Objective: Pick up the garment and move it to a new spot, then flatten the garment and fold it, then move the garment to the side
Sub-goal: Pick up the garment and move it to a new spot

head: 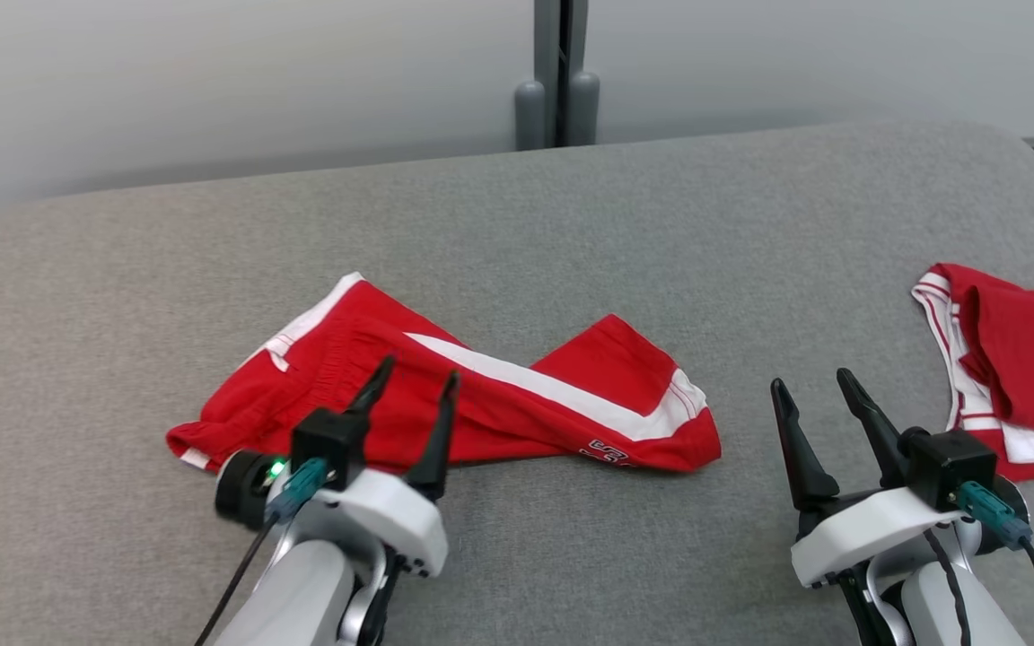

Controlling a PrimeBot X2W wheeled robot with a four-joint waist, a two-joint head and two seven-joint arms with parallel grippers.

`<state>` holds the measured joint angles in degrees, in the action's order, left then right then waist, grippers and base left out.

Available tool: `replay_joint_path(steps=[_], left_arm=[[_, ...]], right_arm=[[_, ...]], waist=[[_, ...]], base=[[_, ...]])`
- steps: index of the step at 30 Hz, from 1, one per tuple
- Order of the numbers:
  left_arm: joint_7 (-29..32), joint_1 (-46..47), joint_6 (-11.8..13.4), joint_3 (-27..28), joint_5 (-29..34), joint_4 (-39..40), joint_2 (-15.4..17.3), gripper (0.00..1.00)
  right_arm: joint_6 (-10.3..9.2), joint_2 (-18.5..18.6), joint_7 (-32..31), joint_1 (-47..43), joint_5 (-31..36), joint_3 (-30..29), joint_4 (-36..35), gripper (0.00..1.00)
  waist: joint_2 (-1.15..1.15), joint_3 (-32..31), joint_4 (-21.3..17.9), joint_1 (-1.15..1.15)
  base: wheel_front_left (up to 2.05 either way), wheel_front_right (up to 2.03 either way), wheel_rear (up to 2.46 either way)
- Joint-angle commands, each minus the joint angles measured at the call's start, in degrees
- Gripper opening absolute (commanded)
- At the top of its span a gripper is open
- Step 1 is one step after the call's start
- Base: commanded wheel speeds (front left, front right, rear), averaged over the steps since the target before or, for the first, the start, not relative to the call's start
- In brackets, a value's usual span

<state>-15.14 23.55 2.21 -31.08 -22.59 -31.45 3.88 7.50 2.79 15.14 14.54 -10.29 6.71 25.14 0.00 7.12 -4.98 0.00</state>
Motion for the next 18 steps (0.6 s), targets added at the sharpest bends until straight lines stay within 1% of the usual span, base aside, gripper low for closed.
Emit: replay_joint_path(steps=[1,9,12,14,15,18], left_arm=[[0.0,-2.7,0.5,3.3,1.4,1.1,0.5,1.0],[0.0,-12.5,1.7,15.6,6.6,6.5,0.4,1.0],[0.0,-15.1,1.8,18.2,8.1,8.3,0.3,1.0],[0.0,-17.7,2.0,21.0,9.2,10.0,0.3,1.0],[0.0,-20.0,2.2,23.4,10.1,10.8,0.1,1.0],[0.0,-22.0,2.2,26.5,11.3,11.5,-0.1,1.0]], right_arm=[[-0.02,0.3,0.0,-1.0,0.1,-0.1,0.2,1.0],[-0.02,0.3,0.0,-2.9,0.1,-0.4,0.8,1.0],[-0.02,0.3,0.0,-3.4,-0.2,-0.4,0.8,1.0],[-0.02,0.3,0.0,-3.8,-0.6,-0.8,0.7,1.0],[-0.02,0.3,0.0,-4.1,-0.4,-1.3,0.6,1.0],[-0.02,0.3,0.0,-5.0,0.1,-2.1,0.7,1.0]], waist=[[0.0,-1.7,1.6,0.0],[0.0,-4.5,3.9,0.0],[0.0,-5.2,4.1,0.0],[0.0,-5.7,4.2,0.0],[0.0,-6.0,4.3,0.0],[0.0,-6.6,4.5,0.0]], base=[[0.0,0.0,0.0],[0.0,0.0,0.0],[0.0,0.0,0.0],[0.0,0.0,0.0],[0.0,0.0,0.0],[0.0,0.0,0.0]])
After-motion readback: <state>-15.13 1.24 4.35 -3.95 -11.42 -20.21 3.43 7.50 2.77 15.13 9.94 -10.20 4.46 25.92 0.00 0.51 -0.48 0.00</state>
